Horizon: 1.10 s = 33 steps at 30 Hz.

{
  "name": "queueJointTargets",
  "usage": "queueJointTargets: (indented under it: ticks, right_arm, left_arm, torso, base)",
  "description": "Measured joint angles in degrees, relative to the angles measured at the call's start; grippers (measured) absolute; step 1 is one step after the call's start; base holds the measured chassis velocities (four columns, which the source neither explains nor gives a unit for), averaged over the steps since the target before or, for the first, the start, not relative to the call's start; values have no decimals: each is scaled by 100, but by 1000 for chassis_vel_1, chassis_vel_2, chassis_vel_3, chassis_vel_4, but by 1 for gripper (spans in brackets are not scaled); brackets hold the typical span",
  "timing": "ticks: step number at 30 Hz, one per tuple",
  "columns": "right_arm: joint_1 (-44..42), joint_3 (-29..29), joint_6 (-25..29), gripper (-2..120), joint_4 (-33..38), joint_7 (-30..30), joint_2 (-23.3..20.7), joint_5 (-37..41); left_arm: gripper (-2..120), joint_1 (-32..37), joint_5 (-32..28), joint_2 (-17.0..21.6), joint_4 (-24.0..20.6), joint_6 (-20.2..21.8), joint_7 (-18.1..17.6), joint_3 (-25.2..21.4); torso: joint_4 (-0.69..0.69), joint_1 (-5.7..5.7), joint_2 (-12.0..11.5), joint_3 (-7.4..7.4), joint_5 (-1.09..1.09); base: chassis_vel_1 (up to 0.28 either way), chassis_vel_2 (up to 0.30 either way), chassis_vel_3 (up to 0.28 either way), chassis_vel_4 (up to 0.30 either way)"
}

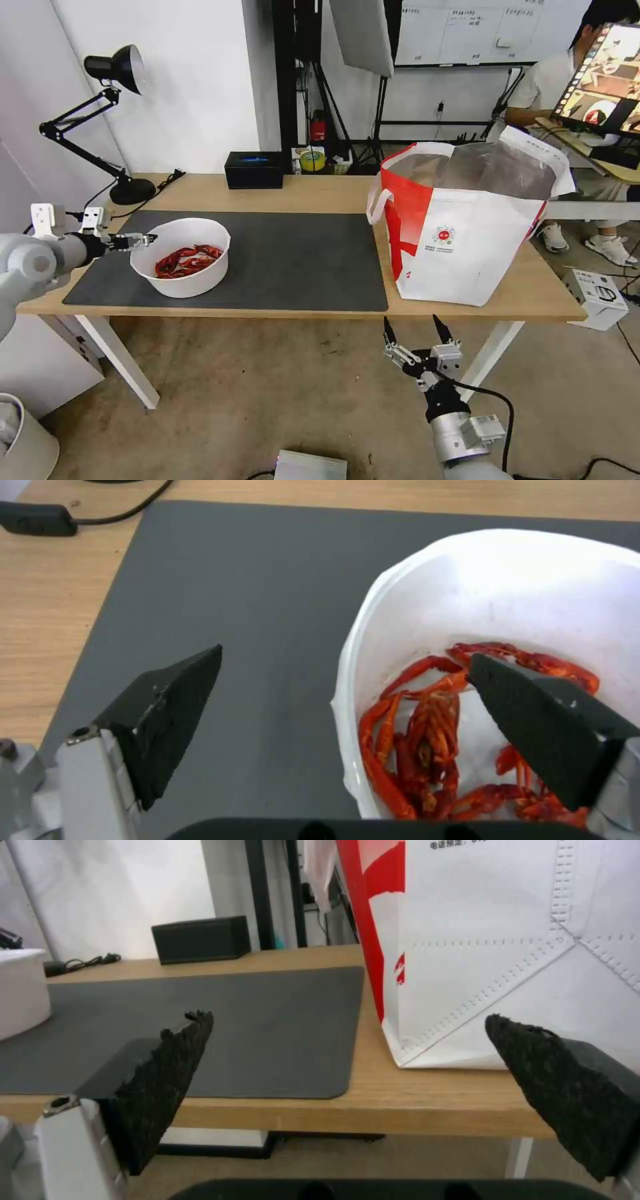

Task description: Pick up the trash from the table and place it into the takeout bag.

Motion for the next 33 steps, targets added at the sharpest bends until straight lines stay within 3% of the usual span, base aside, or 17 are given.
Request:
queueJointTargets:
  ticks: [12,27,33]
  right_arm:
    - [0,0,0,100,0,0,0,0]
    - [0,0,0,100,0,0,0,0]
    - [0,0,0,100,0,0,0,0]
  left_arm:
    - [100,279,107,-147,-51,-44,23,-189]
    - [100,278,207,-345,12,-77,24,-73]
    - [80,284,235,-364,31,-86,39,-82]
  torso:
    - [1,0,0,0,0]
    - [1,0,0,0,-1]
    - [0,0,0,0,0]
  base:
    - [0,0,0,0]
    - [0,0,0,0]
    - [0,0,0,0]
